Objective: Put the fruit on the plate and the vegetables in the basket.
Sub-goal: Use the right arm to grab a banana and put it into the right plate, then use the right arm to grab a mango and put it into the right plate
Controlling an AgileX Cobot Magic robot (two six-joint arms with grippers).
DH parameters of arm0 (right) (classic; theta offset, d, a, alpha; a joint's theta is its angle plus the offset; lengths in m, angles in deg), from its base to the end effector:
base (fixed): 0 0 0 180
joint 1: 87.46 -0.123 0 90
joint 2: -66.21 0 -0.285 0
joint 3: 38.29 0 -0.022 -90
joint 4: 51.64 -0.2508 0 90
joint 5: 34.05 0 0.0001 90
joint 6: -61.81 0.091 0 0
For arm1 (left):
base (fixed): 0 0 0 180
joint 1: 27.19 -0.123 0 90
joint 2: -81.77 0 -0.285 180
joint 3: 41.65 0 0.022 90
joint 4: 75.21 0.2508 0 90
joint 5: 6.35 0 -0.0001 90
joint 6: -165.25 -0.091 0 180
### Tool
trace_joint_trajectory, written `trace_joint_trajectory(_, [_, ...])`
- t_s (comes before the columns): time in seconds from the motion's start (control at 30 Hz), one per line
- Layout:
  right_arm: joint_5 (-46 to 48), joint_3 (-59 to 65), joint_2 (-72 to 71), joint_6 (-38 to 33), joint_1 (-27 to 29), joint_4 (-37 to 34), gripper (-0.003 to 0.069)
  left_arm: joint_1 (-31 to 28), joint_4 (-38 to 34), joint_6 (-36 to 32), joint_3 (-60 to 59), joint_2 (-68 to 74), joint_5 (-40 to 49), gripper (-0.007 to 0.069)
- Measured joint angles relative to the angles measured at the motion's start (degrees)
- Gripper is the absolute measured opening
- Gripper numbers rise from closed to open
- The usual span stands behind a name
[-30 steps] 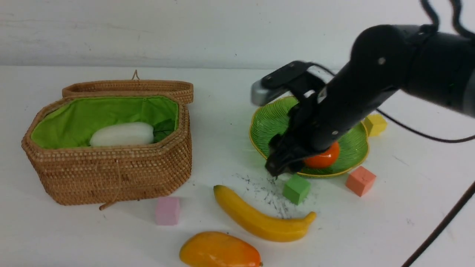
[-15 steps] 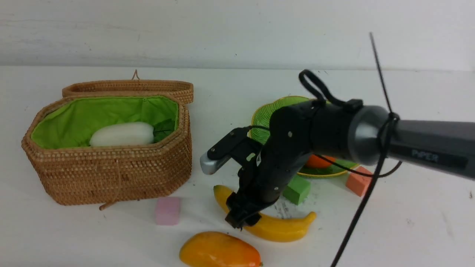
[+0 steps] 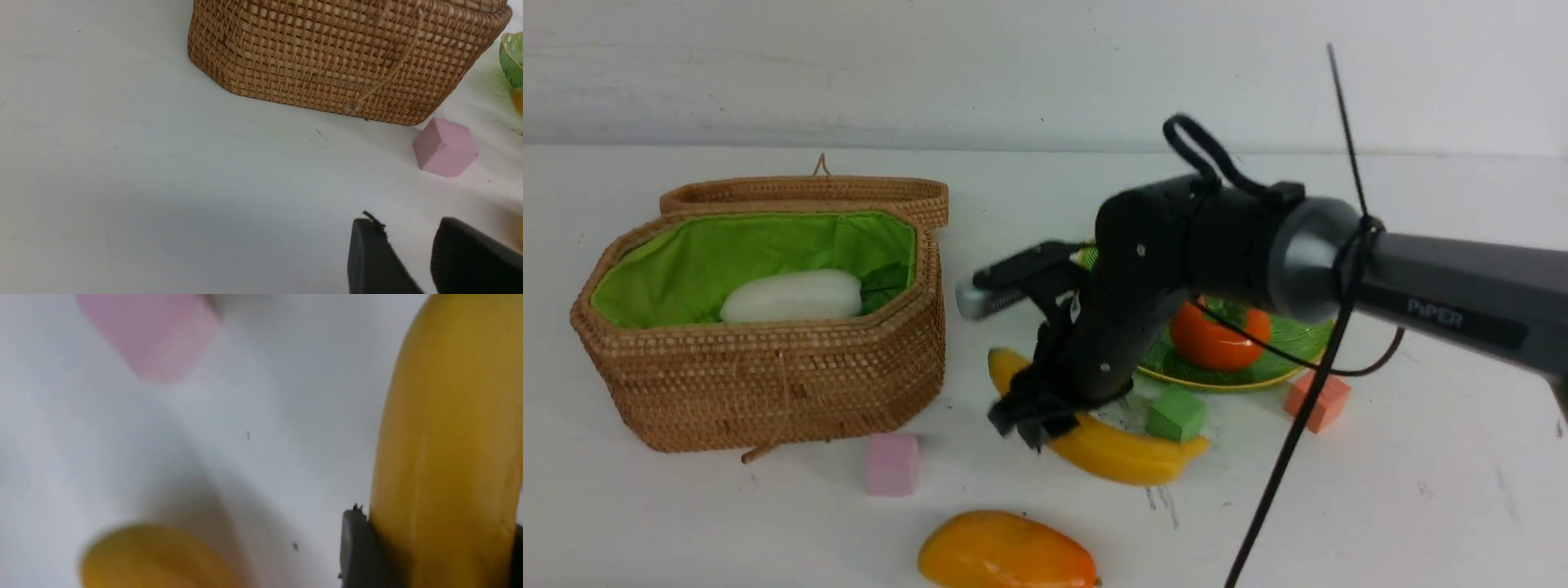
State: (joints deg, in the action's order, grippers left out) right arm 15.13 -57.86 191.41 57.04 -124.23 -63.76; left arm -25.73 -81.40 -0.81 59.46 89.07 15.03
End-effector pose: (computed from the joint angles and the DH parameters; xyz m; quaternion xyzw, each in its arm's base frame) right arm 0.3524 0.2814 0.2286 -0.2975 0.9251 0.1492 0.1828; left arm 0.0527 -0.0049 0.1705 -0.1163 0.7977 -0.1242 0.5785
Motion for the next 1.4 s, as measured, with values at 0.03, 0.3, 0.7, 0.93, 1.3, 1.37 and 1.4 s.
trace_joint_trajectory(0.03, [-0.13, -2.35, -0.45, 5.6, 0.55, -0.19, 0.0314, 0.0, 0.0, 0.0, 0.0, 0.0, 0.0, 0.0219])
trace_joint_trajectory(0.3, [-9.17, -9.14, -1.23, 44.36, 10.13, -0.06, 0.0314, 0.0, 0.0, 0.0, 0.0, 0.0, 0.0, 0.0223])
trace_joint_trajectory(0.7, [-22.54, -9.16, 7.03, 48.89, 17.06, 2.4, 0.0314, 0.0, 0.0, 0.0, 0.0, 0.0, 0.0, 0.0237])
trace_joint_trajectory(0.93, [-23.5, -9.16, 7.9, 44.95, 17.78, 2.12, 0.0454, 0.0, 0.0, 0.0, 0.0, 0.0, 0.0, 0.0238])
trace_joint_trajectory(1.3, [-16.15, -9.1, 4.35, 25.51, 17.51, -3.72, 0.0617, 0.0, 0.0, 0.0, 0.0, 0.0, 0.0, 0.0238])
trace_joint_trajectory(1.37, [-11.62, -9.41, 1.65, 15.53, 16.67, -5.36, 0.0594, 0.0, 0.0, 0.0, 0.0, 0.0, 0.0, 0.0238])
trace_joint_trajectory(1.4, [-9.19, -9.67, 0.43, 11.18, 16.1, -6.34, 0.0581, 0.0, 0.0, 0.0, 0.0, 0.0, 0.0, 0.0238])
